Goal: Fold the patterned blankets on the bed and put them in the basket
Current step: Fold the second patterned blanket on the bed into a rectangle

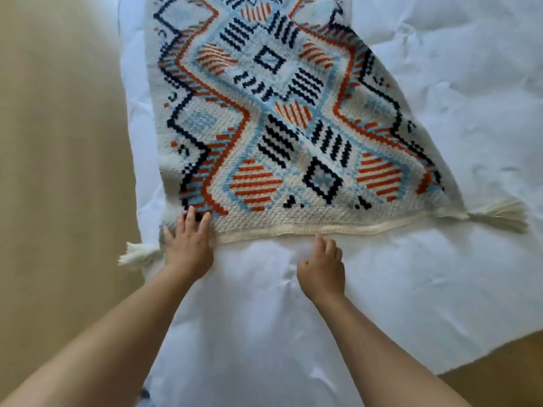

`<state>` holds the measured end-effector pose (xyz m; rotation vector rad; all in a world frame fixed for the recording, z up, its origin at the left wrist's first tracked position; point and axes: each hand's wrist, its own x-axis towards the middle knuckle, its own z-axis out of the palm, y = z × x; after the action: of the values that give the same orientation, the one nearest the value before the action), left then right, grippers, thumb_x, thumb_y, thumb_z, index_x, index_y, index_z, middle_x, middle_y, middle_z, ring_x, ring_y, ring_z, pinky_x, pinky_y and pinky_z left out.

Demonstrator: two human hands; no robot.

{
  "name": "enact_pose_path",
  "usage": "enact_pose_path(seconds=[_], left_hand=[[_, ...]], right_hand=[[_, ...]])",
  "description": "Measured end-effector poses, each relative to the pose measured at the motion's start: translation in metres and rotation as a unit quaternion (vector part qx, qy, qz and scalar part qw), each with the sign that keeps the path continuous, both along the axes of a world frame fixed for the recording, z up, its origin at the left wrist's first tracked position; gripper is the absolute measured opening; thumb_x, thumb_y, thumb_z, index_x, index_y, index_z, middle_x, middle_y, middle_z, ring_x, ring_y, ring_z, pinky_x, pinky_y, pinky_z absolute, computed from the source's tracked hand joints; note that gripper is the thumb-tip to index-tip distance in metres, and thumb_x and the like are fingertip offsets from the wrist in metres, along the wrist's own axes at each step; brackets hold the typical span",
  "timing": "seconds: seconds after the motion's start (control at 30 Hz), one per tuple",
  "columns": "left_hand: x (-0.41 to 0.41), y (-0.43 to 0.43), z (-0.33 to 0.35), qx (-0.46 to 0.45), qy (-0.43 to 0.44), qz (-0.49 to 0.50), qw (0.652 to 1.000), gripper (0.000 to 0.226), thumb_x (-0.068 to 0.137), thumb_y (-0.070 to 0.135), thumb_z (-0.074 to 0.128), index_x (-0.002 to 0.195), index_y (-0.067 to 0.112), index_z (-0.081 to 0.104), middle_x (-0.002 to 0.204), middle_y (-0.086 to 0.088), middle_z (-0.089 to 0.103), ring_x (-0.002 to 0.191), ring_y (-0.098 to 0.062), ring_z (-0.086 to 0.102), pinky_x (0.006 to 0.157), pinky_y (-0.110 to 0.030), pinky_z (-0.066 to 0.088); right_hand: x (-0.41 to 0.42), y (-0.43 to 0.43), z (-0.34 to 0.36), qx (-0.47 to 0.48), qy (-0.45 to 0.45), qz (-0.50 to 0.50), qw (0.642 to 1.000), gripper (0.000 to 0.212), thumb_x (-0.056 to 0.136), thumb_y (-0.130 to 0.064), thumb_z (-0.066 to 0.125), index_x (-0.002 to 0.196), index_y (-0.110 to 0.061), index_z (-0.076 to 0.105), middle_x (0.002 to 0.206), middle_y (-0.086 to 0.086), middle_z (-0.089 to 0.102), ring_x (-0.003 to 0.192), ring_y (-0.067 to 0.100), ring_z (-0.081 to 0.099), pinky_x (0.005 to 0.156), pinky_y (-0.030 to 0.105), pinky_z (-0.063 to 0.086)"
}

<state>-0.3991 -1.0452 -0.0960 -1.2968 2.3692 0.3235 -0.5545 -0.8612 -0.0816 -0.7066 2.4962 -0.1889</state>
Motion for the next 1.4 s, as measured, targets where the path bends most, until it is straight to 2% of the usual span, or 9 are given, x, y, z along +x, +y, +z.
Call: enact_pose_path(seconds=[0.17, 0.3, 0.6, 0.8, 1.03, 1.13, 1.2, 1.27, 1.4], left_hand=[[0.042, -0.050, -0.008, 0.036, 0.000, -0.094, 0.995, 0.070, 0.091, 0.033, 0.041, 0.147, 0.028, -0.001, 0.157, -0.010, 0.000, 0.143, -0.028, 0.005, 0.106, -0.052, 0.021], [0.061, -0.065, -0.012, 0.039, 0.077, -0.169, 0.982, 0.057, 0.092, 0.014, 0.042, 0.143, 0.017, 0.019, 0.148, -0.014, 0.026, 0.129, -0.033, 0.032, 0.088, -0.044, 0.043], [0.078, -0.105, 0.012, 0.084, 0.161, -0.253, 0.950, 0.019, 0.085, 0.003, 0.039, 0.101, 0.007, 0.049, 0.100, -0.011, 0.056, 0.087, -0.033, 0.058, 0.057, -0.035, 0.033], [0.050, -0.159, 0.036, 0.054, 0.172, -0.383, 0.906, 0.020, 0.095, 0.021, 0.038, 0.106, 0.010, 0.051, 0.101, -0.008, 0.055, 0.089, -0.031, 0.058, 0.058, -0.034, 0.036], [-0.015, -0.247, 0.070, 0.071, 0.162, -0.428, 0.886, 0.021, 0.098, 0.023, 0.039, 0.109, 0.013, 0.053, 0.101, -0.004, 0.059, 0.085, -0.026, 0.060, 0.061, -0.036, 0.047], [-0.042, -0.295, 0.090, 0.091, 0.190, -0.387, 0.897, 0.023, 0.098, 0.027, 0.038, 0.105, 0.013, 0.055, 0.097, -0.004, 0.061, 0.080, -0.027, 0.061, 0.060, -0.037, 0.048], [-0.061, -0.330, 0.102, 0.082, 0.200, -0.366, 0.905, 0.023, 0.097, 0.027, 0.038, 0.102, 0.013, 0.056, 0.094, -0.005, 0.062, 0.078, -0.028, 0.061, 0.057, -0.035, 0.044], [-0.079, -0.364, 0.113, 0.073, 0.205, -0.352, 0.911, 0.024, 0.097, 0.028, 0.038, 0.099, 0.012, 0.055, 0.092, -0.005, 0.061, 0.077, -0.029, 0.060, 0.055, -0.033, 0.039], [-0.113, -0.441, 0.124, 0.074, 0.209, -0.331, 0.917, 0.021, 0.096, 0.028, 0.042, 0.091, 0.013, 0.056, 0.090, -0.006, 0.062, 0.077, -0.030, 0.060, 0.058, -0.033, 0.043]], right_hand=[[0.075, -0.067, 0.004, 0.012, -0.004, 0.019, 1.000, 0.059, 0.089, -0.019, 0.041, 0.143, -0.010, 0.019, 0.147, 0.011, 0.025, 0.126, 0.028, 0.031, 0.098, 0.035, 0.035], [0.117, -0.125, -0.002, 0.009, 0.005, 0.015, 1.000, 0.056, 0.090, -0.020, 0.042, 0.141, -0.008, 0.021, 0.146, 0.013, 0.025, 0.125, 0.030, 0.032, 0.097, 0.037, 0.036], [0.164, -0.195, -0.003, -0.102, -0.036, -0.335, 0.936, 0.062, 0.093, -0.028, 0.045, 0.143, -0.001, 0.020, 0.145, 0.019, 0.027, 0.128, 0.034, 0.038, 0.096, 0.040, 0.040], [0.120, -0.244, 0.012, -0.140, -0.079, -0.575, 0.802, 0.064, 0.092, -0.027, 0.051, 0.139, 0.002, 0.020, 0.140, 0.024, 0.029, 0.117, 0.041, 0.047, 0.088, 0.043, 0.044], [0.050, -0.310, 0.044, -0.246, -0.034, -0.698, 0.672, 0.046, 0.091, -0.004, 0.048, 0.133, -0.006, 0.030, 0.139, 0.022, 0.031, 0.105, 0.038, 0.053, 0.078, 0.034, 0.044], [0.009, -0.346, 0.068, -0.310, -0.049, -0.742, 0.593, 0.035, 0.092, -0.012, 0.048, 0.126, -0.012, 0.038, 0.119, 0.013, 0.045, 0.100, 0.033, 0.053, 0.072, 0.024, 0.039], [-0.017, -0.374, 0.086, -0.396, -0.122, -0.762, 0.497, 0.006, 0.094, -0.018, 0.042, 0.099, -0.016, 0.045, 0.099, 0.008, 0.046, 0.092, 0.030, 0.049, 0.064, 0.015, 0.028], [-0.036, -0.414, 0.098, -0.370, -0.149, -0.733, 0.550, 0.015, 0.090, -0.015, 0.042, 0.076, -0.021, 0.040, 0.083, 0.003, 0.047, 0.079, 0.026, 0.044, 0.056, 0.022, 0.028], [-0.072, -0.498, 0.117, -0.361, -0.134, -0.802, 0.456, 0.008, 0.089, -0.007, 0.047, 0.096, -0.009, 0.051, 0.074, 0.005, 0.050, 0.052, 0.014, 0.043, 0.040, 0.023, 0.033]])
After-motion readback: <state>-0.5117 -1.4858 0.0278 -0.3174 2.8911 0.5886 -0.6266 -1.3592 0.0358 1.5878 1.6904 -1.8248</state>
